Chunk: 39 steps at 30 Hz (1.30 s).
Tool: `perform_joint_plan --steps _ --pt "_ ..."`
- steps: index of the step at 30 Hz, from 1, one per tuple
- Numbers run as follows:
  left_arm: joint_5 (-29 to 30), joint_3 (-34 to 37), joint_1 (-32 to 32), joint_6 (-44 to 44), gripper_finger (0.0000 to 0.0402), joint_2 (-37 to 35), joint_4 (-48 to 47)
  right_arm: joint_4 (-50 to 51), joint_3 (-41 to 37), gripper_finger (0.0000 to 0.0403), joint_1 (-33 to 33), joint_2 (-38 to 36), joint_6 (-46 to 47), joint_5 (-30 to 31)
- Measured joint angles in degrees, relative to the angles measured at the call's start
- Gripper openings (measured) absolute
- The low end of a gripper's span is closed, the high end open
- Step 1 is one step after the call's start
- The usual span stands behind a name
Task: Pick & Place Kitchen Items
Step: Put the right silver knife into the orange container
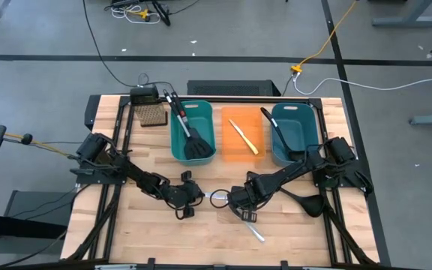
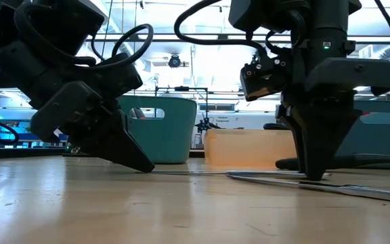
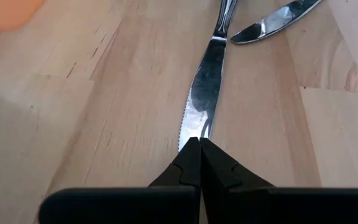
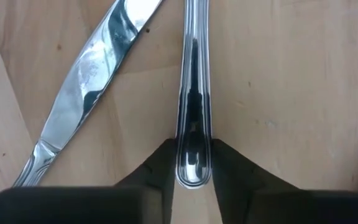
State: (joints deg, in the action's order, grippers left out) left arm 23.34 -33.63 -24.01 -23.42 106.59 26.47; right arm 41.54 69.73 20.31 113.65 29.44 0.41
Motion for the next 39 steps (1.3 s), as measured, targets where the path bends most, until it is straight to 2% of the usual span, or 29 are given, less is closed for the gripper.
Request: perform_joint_plan --steps 8,16,28,39 --pt "1.72 0.00 -0.90 0.12 0.0001 0.02 -0.02 0.02 -0.09 0.0083 -0.26 -0.29 2.51 1.16" --pt "4.65 0.42 -2.11 6.46 0.0024 0.52 3.86 0.53 -0.14 0.0083 -0.02 -1.79 3.58 1.95" --pt "8.05 0.52 -4.64 13.45 0.0016 -1.82 2.73 6.36 3.97 0.0082 -0.15 -1.51 4.06 3.87" --pt "9.71 0.52 -5.66 14.57 0.0008 -4.06 -1.73 12.06 7.49 0.0082 0.75 -1.62 4.60 4.19"
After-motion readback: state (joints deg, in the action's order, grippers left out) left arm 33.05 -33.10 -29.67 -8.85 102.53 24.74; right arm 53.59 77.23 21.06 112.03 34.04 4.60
